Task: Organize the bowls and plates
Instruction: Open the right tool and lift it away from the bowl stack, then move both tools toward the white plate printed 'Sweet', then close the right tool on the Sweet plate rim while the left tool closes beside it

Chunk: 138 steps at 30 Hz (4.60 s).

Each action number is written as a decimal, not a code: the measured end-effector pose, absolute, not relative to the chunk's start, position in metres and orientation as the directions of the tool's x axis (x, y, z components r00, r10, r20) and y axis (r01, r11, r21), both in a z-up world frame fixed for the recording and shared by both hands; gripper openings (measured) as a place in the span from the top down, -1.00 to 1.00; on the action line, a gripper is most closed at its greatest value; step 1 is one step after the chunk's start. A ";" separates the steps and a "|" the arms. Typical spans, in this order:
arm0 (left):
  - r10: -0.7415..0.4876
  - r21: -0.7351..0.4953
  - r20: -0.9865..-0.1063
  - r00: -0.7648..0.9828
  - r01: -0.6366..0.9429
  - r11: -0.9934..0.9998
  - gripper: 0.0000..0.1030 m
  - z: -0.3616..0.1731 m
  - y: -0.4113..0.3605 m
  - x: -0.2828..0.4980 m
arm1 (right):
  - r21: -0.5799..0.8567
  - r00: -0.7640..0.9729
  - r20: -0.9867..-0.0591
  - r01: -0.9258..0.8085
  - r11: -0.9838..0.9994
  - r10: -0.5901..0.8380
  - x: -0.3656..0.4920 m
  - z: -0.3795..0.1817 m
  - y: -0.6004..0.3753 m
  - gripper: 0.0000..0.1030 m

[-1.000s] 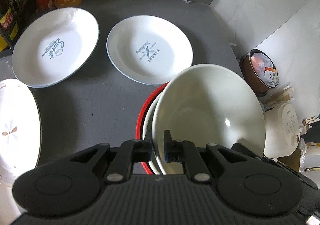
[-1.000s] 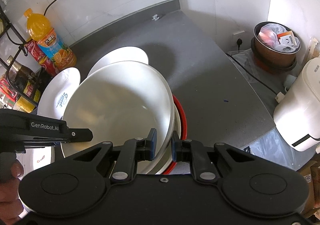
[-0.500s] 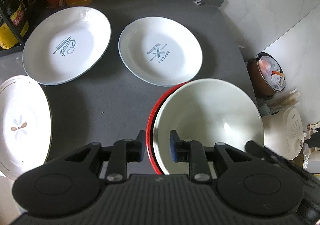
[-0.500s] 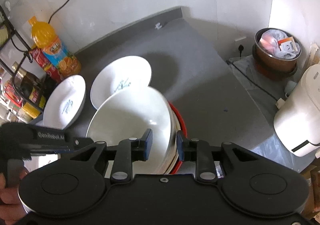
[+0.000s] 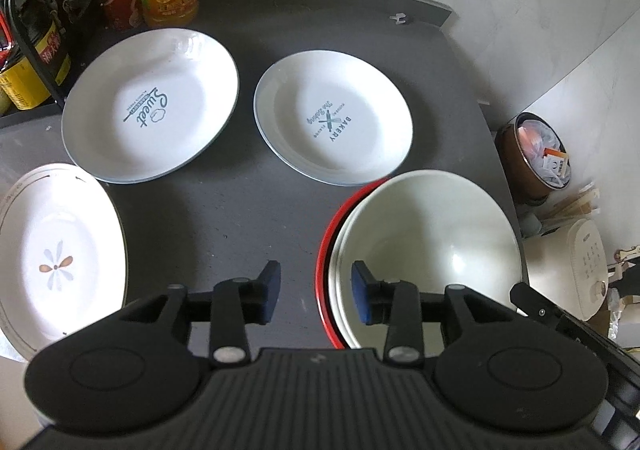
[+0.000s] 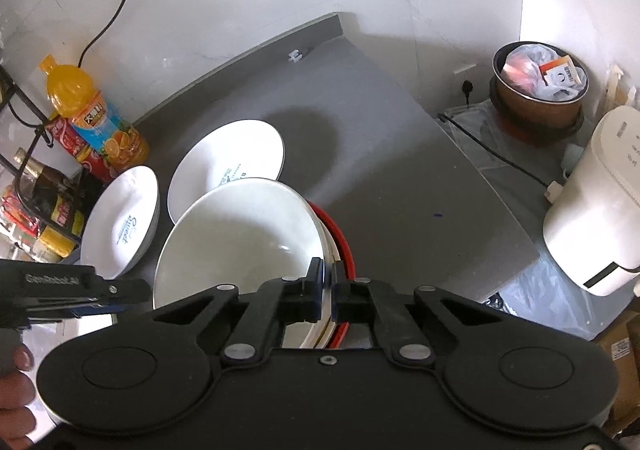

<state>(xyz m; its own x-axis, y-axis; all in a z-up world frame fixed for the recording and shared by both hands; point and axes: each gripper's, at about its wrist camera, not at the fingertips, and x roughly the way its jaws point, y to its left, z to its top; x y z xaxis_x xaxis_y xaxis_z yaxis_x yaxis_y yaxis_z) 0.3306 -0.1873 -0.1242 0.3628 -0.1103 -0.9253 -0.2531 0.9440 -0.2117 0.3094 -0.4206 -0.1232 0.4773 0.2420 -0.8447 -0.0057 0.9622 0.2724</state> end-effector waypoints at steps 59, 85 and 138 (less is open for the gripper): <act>-0.062 -0.152 -0.918 0.392 -0.200 0.968 -0.51 -0.106 0.057 0.211 | 0.270 0.473 -0.829 -0.127 0.954 0.297 0.232 -0.077 -0.197 -0.83; -0.095 -0.154 -0.890 0.446 -0.097 0.983 -0.51 -0.094 0.100 0.214 | 0.176 0.493 -0.826 -0.232 0.957 0.272 0.223 -0.077 -0.160 -0.96; -0.034 -0.223 -0.900 0.435 -0.393 0.892 0.57 -0.218 0.075 0.379 | 0.247 0.297 -0.897 -0.278 0.928 0.328 0.411 -0.226 -0.128 0.26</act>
<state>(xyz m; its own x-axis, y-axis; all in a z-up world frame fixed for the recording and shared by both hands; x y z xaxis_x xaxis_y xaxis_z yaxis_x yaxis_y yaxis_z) 0.3792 0.0751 -0.2183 0.4353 -0.0336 -0.8996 -0.3927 0.8921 -0.2234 0.4112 -0.1282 -0.2259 0.2975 0.3278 -0.8967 -0.2781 0.9282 0.2471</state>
